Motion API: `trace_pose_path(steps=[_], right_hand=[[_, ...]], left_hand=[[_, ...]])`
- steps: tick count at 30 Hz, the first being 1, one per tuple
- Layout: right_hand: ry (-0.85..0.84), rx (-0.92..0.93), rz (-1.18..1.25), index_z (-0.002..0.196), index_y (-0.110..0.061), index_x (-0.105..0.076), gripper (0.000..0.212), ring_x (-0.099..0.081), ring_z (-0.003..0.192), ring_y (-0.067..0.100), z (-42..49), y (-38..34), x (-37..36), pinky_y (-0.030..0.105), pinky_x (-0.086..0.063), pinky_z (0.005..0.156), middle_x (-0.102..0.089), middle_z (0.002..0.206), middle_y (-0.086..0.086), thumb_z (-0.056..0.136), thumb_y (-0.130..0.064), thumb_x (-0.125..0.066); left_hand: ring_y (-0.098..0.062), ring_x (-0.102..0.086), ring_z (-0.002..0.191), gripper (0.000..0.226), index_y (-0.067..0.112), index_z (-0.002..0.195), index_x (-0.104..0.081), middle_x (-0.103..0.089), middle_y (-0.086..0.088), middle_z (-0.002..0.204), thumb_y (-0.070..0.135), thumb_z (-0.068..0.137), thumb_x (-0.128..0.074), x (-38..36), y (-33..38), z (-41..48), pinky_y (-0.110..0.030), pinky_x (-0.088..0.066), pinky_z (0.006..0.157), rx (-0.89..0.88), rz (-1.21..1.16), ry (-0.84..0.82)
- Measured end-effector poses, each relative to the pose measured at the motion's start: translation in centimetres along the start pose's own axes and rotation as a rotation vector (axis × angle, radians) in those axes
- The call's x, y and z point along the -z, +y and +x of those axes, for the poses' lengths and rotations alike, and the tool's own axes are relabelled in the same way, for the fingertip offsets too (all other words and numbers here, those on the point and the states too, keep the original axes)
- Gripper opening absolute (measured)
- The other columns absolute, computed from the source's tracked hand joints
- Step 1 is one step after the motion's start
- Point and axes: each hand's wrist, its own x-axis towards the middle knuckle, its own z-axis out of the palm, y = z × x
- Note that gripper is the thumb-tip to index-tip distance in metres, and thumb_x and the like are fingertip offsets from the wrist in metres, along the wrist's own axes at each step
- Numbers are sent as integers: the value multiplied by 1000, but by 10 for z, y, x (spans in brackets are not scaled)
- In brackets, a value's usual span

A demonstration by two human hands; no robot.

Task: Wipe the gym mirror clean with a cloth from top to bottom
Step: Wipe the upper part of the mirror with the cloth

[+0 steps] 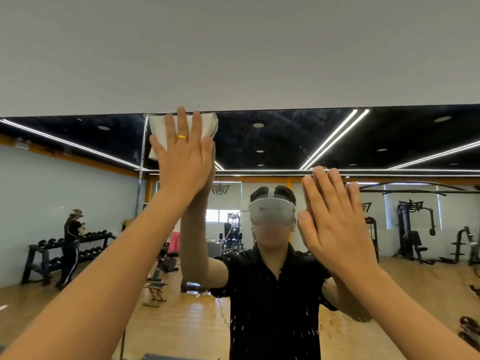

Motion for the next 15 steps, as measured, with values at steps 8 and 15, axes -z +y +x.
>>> trace_pose_path(steps=[8, 15], right_hand=[[19, 3, 5, 164, -14, -22, 66, -4, 160, 24, -1, -1, 0, 53, -3, 129, -12, 173, 8, 104, -40, -29], [6, -13, 13, 164, -15, -21, 66, -3, 160, 23, -2, -2, 2, 50, -1, 129, -11, 173, 7, 104, -40, -30]], left_hand=[[-28, 1, 159, 60, 24, 165, -12, -3, -5, 173, 44, 109, -18, -14, 88, -21, -64, -4, 125, -242, -95, -4], [-29, 3, 159, 57, 23, 165, -3, 2, -9, 173, 37, 111, -16, -3, -9, -25, -64, -7, 124, -54, -7, 21]])
